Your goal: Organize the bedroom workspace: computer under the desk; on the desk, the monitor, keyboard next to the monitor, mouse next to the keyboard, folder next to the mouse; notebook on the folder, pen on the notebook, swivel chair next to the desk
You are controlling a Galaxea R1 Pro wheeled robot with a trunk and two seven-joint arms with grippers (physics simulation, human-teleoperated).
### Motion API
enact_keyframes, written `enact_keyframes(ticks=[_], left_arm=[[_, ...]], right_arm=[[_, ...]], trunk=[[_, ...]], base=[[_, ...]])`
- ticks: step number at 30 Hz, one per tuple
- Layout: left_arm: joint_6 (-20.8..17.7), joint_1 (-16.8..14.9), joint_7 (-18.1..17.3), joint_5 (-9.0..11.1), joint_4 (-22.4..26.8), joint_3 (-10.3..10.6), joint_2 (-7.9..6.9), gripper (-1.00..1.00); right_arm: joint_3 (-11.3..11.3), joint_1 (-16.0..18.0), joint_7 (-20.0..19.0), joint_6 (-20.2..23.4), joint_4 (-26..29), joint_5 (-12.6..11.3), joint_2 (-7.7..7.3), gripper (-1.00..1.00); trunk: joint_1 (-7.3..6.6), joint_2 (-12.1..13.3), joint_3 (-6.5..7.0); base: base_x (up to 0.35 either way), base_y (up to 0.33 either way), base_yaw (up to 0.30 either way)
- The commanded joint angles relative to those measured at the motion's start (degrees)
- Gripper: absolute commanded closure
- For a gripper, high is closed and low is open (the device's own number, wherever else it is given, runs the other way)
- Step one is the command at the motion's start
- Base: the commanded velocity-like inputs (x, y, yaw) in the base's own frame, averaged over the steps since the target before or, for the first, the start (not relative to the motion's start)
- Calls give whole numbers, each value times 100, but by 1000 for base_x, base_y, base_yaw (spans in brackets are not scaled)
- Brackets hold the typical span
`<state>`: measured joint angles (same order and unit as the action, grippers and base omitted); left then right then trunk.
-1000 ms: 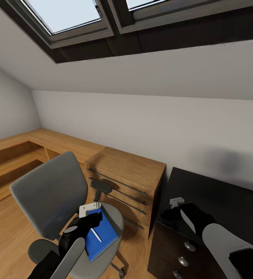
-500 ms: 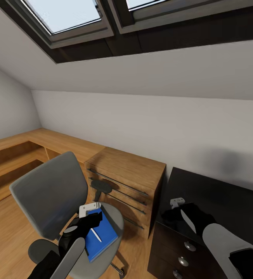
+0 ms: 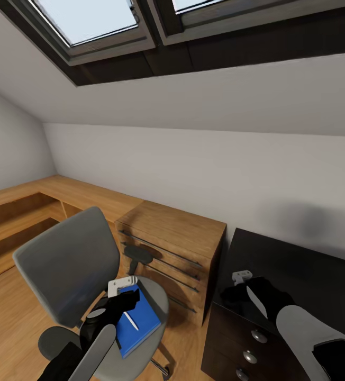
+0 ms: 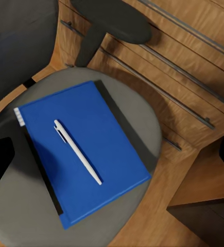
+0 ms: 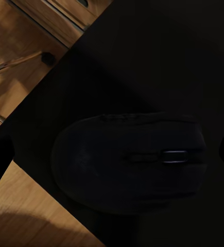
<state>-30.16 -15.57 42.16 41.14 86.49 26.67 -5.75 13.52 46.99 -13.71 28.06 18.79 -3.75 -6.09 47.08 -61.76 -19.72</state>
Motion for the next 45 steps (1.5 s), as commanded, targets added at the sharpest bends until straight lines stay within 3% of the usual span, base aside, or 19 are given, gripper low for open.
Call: enact_keyframes(ticks=[1,13,30,45], left_arm=[[-7,-7,54,43,8,14,-5,-100],[-7,-7,53,43,8,11,-5,-100],[-7,-7,49,43,8,5,-7,-100],[-7,-7,53,52,8,-18,-14,-100]], right_arm=[[37,3,-2,29,10,-38,-6,-100],[37,3,0,33,10,-40,-22,-100],[37,3,0,33,10,-38,-24,-100],[37,3,0,33,10,-38,-73,-100]], trunk=[[23,-47,-26],[45,-87,-44],[309,-568,-259],[309,-568,-259]], base=[[0,0,0],[0,0,0],[0,0,0],[0,0,0]])
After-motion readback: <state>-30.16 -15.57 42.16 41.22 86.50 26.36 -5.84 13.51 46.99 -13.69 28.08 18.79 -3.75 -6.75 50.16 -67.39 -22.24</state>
